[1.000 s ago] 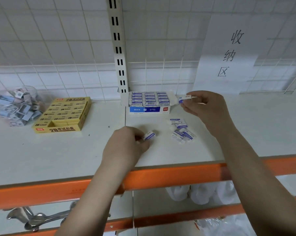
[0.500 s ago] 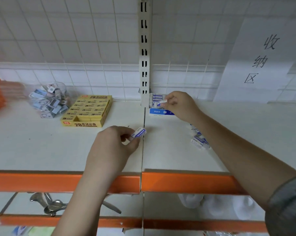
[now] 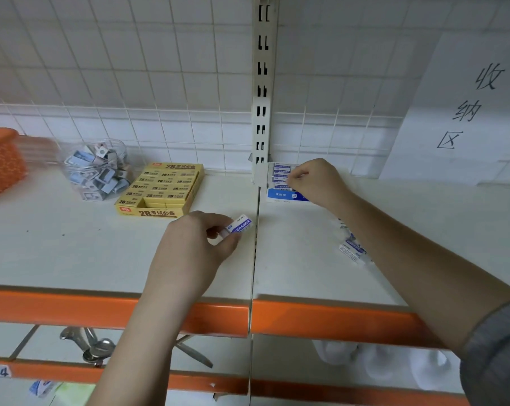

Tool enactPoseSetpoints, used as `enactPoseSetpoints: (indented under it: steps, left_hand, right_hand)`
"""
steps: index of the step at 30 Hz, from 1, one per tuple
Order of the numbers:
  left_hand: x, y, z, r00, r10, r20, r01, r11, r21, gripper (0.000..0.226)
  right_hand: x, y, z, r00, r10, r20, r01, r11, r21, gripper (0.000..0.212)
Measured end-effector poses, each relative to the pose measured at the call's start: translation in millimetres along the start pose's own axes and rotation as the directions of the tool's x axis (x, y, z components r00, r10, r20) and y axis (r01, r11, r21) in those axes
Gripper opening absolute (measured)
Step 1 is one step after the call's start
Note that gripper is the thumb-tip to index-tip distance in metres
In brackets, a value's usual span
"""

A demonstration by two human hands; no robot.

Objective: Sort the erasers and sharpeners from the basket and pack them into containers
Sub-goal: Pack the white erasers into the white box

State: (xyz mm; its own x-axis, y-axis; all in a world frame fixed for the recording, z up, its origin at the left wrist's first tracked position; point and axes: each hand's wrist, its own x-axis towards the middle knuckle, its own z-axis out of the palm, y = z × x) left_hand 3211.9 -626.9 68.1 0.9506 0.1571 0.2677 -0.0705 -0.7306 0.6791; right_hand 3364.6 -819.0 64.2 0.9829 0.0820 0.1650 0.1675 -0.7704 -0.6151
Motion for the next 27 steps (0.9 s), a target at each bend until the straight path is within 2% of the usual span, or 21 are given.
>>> enactPoseSetpoints:
  steps: [8,14,20,23,27]
  left_hand:
    - [9.5,-5.5,4.1,0.993,0.116,-0.028,-0.117,0.992,-0.046,0.017]
    - [32.7,-1.5,8.0,0.984,0.18,0.013,-0.18,0.984,-0.005,0.018]
    - [80.1,25.3,26.5,0.96,0.252,0.12,-0.253,0.967,-0.002,0.02]
    - [105.4,42.6,46.0,0.934,0.298,0.196,-0.303,0.953,-0.003,0.024]
    - [127.7,55.7,73.0,0.892,0.329,0.31,-0.349,0.937,0.01,0.029]
  right_hand:
    - [-1.4,1.2,4.0,0.991,0.03,-0.133,-0.03,1.0,0.003,0.01]
    - [-21.4,15.2,-15.4,0.974,0.03,-0.223,-0.003,0.993,0.121,0.014]
    - [-71.6,41.3,-47.0,0.988,0.033,-0.152,-0.02,0.996,0.081,0.004]
    - [-100.8,52.6,-53.5,0.995,0.014,-0.101,-0.015,1.0,-0.001,0.01]
    - [-133.1,60.9,-53.2,0.992,-0.07,-0.106,0.059,0.993,-0.099,0.007]
